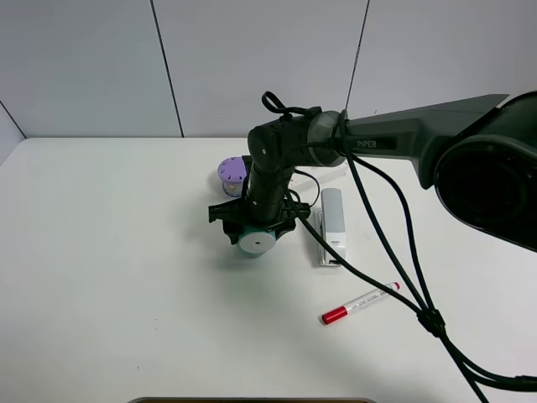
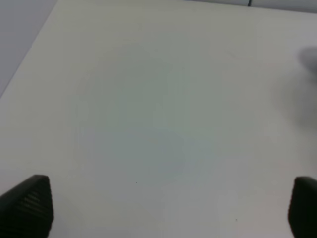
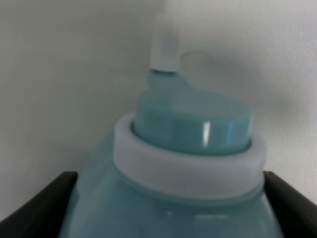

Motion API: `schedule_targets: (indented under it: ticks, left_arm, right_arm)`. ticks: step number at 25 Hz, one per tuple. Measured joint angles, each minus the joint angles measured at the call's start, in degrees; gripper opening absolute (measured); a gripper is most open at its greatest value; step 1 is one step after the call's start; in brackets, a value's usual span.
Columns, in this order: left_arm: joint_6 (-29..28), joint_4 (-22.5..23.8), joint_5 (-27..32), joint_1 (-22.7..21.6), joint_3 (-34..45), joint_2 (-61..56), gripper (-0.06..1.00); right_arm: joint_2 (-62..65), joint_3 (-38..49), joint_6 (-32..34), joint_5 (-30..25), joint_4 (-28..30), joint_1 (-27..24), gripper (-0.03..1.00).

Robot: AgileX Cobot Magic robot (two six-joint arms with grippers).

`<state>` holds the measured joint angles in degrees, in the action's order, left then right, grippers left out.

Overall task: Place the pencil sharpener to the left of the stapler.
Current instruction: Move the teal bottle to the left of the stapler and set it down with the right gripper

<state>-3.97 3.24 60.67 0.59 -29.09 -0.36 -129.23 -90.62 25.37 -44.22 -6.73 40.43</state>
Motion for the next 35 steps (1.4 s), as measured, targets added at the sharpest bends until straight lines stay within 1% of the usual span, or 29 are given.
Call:
schedule_targets:
  ticks: [19,20,24,26,29,35]
  left_arm:
    - [0.0,0.0,0.0,0.0,0.0,0.0,0.95]
    - [0.0,0.0,0.0,0.0,0.0,0.0,0.95]
    - [0.0,0.0,0.0,0.0,0.0,0.0,0.95]
    - [0.0,0.0,0.0,0.0,0.0,0.0,0.95]
    - [0.0,0.0,0.0,0.0,0.0,0.0,0.95]
    - [0.0,0.0,0.0,0.0,0.0,0.0,0.95]
  right_arm:
    - [0.0,0.0,-0.2,0.0,-0.1,0.0,0.68]
    - [-0.1,0.0,-0.5,0.3,-0.4,0.0,0.71]
    - [-0.5,0.0,-0.7,1.7,-1.2,0.0,0.91]
    - [-0.5,0.0,-0.9,1.8,-1.5,0.0,0.96]
    - [-0.5,0.0,-0.9,1.8,-1.6,0.0,0.99]
    - [-0.5,0.0,-0.9,1.8,-1.6,0.0,0.99]
